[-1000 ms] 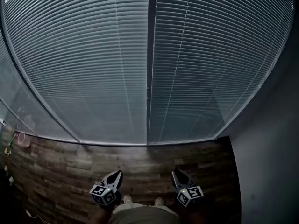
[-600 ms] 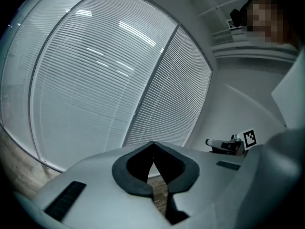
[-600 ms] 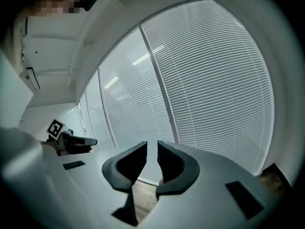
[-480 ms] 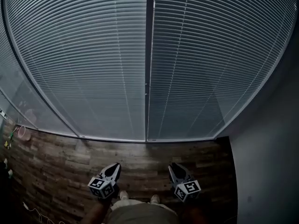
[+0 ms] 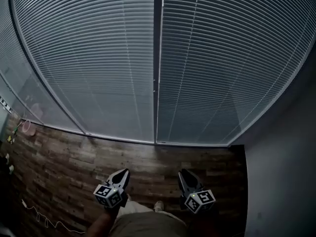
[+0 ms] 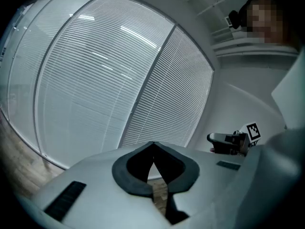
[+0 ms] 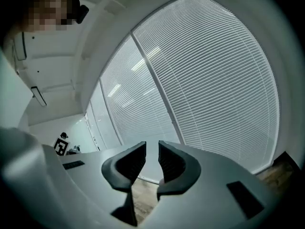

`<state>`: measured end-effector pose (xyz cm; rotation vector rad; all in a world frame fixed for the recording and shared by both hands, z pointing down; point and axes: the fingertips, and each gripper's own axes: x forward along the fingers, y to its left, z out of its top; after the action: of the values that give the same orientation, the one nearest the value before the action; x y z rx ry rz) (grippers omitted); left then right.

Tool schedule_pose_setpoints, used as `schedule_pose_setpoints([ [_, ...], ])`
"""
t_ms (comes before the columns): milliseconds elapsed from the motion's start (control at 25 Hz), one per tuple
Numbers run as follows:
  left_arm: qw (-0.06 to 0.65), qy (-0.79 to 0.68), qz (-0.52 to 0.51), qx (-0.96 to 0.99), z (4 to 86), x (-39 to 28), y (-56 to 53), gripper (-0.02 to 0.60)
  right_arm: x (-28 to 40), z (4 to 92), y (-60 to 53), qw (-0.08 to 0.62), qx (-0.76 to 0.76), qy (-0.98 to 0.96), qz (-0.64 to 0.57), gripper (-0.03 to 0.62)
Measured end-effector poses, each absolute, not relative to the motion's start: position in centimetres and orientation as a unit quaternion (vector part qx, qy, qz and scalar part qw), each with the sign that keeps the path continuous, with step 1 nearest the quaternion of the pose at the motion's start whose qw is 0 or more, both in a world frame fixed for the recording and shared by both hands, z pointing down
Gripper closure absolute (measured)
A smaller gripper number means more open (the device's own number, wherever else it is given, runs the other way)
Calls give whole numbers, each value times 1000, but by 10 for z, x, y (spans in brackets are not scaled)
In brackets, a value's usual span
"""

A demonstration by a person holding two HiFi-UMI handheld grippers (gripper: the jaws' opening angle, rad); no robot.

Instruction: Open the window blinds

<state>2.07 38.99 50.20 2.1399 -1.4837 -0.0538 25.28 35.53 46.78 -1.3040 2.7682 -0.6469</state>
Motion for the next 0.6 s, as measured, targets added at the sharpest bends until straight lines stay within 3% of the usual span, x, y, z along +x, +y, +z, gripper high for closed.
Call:
schedule_pose_setpoints([
  [600,286,-566,-8,773,530,-25,376,566,229,497,328,-23,-434,875,-213,526],
])
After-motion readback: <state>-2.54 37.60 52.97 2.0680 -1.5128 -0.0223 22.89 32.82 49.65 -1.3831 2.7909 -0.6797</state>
